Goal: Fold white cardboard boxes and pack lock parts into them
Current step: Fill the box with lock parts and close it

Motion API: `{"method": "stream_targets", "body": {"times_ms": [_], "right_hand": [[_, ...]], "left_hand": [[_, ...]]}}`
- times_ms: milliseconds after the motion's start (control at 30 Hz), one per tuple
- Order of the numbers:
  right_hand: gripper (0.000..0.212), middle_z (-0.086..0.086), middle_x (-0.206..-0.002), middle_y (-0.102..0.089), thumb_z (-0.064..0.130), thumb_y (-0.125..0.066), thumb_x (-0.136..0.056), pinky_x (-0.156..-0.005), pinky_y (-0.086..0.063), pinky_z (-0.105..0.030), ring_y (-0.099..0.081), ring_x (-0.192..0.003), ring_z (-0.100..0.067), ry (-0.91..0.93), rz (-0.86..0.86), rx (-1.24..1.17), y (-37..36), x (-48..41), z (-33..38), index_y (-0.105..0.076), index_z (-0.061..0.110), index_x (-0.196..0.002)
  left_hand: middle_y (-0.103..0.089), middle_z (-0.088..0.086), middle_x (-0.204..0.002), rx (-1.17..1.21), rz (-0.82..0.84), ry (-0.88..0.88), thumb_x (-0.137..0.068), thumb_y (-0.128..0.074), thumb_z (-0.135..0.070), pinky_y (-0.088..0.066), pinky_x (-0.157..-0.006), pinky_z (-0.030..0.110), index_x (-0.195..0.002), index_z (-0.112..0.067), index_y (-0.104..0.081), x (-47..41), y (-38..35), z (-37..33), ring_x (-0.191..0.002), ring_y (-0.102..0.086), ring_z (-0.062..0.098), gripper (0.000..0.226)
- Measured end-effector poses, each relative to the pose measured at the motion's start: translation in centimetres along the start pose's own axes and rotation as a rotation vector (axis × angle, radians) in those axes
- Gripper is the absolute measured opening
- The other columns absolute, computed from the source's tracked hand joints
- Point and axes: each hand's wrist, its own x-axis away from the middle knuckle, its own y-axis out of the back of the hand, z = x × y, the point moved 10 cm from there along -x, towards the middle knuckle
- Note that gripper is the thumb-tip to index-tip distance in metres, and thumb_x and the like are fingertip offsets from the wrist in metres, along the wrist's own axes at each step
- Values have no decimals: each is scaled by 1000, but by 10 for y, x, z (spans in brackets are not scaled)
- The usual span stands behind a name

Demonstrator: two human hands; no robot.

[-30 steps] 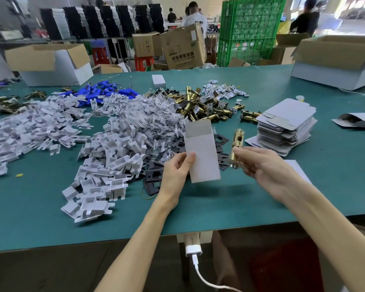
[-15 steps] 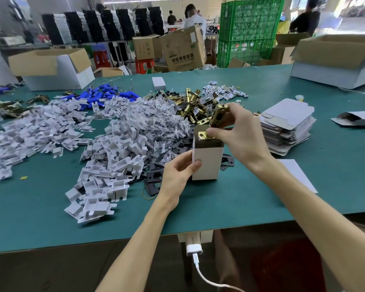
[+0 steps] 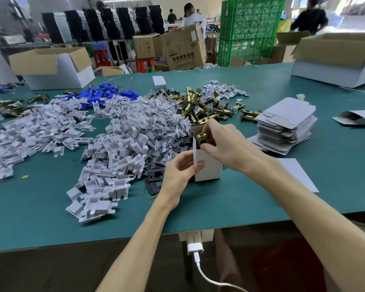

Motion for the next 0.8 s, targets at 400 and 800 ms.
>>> {"method": "stream_targets", "body": {"times_ms": [400,800], "right_hand": [[16,-7,-112,-63,13,-51,-101,-92,-49,-43,-57,-106,-27,104,8,37,-8,5,6,-62,10,-113],[29,-10,-124,-60,14,-58,-100,-103,-47,-41,-57,-116,-24,-206,-225,-229,-20,12,-81,-60,9,-128]], "left_hand": [[-79,3,-112,-33,-70,27,-94,-75,-16,-56,-85,21,-118,-8,-73,1,5,3,-106,-73,13,25],[-76,14,-116,-30,-186,141,-101,-66,-24,-59,-85,38,-115,-7,-69,0,20,16,-101,-71,23,22]]}}
